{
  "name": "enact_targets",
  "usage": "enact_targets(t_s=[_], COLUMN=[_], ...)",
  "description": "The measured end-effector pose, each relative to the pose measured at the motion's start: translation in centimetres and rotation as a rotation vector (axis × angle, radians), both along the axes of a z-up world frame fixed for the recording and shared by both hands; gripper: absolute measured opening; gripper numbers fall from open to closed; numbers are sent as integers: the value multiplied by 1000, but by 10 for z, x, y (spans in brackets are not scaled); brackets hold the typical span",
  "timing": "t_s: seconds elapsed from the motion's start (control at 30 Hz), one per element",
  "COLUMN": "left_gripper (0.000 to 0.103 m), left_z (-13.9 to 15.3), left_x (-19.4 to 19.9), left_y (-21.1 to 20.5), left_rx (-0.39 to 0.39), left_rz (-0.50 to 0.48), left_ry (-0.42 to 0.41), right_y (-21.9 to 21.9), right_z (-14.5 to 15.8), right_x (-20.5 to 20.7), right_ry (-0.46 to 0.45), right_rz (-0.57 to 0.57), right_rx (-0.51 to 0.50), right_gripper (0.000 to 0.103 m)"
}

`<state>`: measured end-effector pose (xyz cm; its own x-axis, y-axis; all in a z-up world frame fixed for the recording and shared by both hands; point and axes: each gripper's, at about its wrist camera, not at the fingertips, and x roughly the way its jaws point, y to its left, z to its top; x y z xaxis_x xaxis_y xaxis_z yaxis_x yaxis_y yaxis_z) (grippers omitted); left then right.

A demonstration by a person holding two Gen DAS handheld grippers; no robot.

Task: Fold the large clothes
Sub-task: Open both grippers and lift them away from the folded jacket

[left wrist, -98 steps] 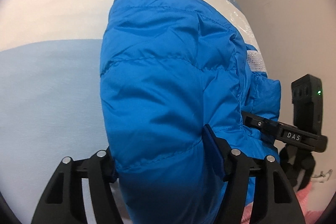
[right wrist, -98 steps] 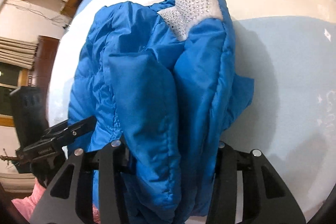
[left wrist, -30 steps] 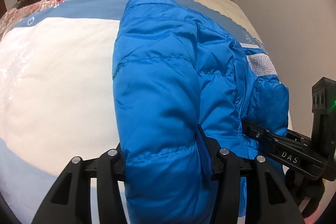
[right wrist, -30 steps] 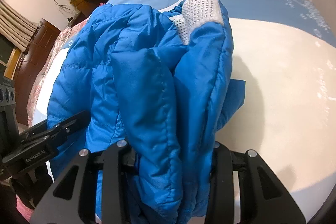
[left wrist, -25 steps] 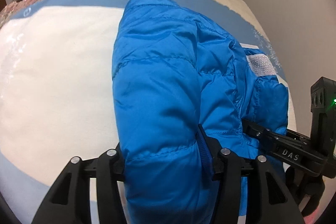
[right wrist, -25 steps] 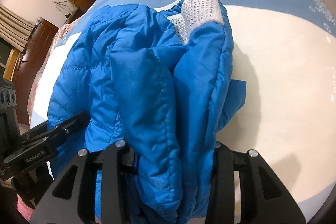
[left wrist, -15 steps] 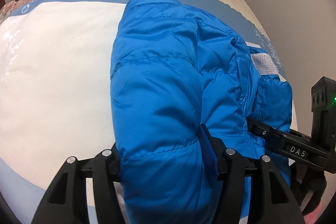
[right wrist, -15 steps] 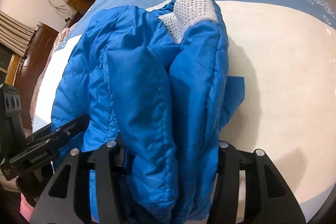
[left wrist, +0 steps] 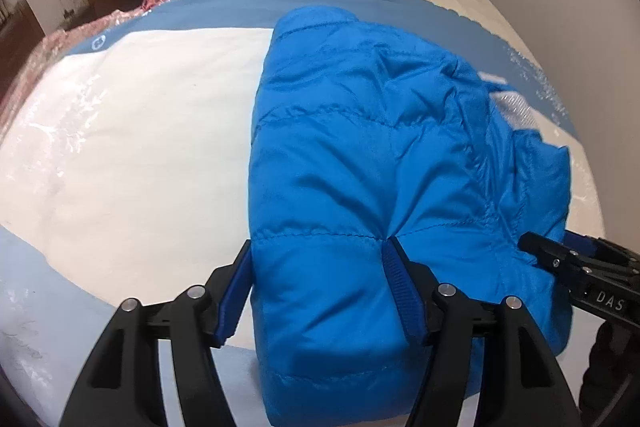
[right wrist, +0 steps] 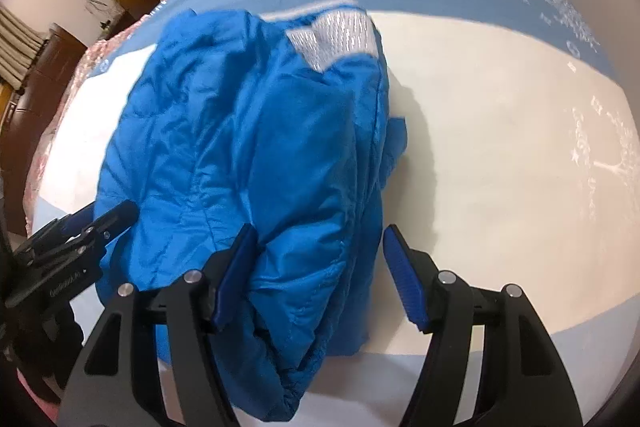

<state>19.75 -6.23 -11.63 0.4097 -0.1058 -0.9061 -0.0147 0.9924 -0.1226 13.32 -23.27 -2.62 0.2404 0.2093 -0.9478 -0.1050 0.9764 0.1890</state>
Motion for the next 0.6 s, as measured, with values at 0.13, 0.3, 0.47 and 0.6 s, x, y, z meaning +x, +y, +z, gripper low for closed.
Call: enact_targets(t_s=[0.13,0.3,0.47,0.6], left_gripper=[66,67,64,63], left_z=[-9,-15,0,19], left_x=[2,1,-1,-21], left_y=[-3,-4,-1,-7], left_rx=[20,37,15,52], left_rz=[-15,-16,10,3], left_ry=[-6,-22,-2,-42], right_y=[0,-8,-8,-6], right_z=[-19,-30,-5,22], right_x=[4,4,-8,-24], right_ry=[21,29,-10,-48], right_rz=[-12,-24,-21,-23], right_rx=[32,69,14,-9], right_gripper=[64,67,67,66])
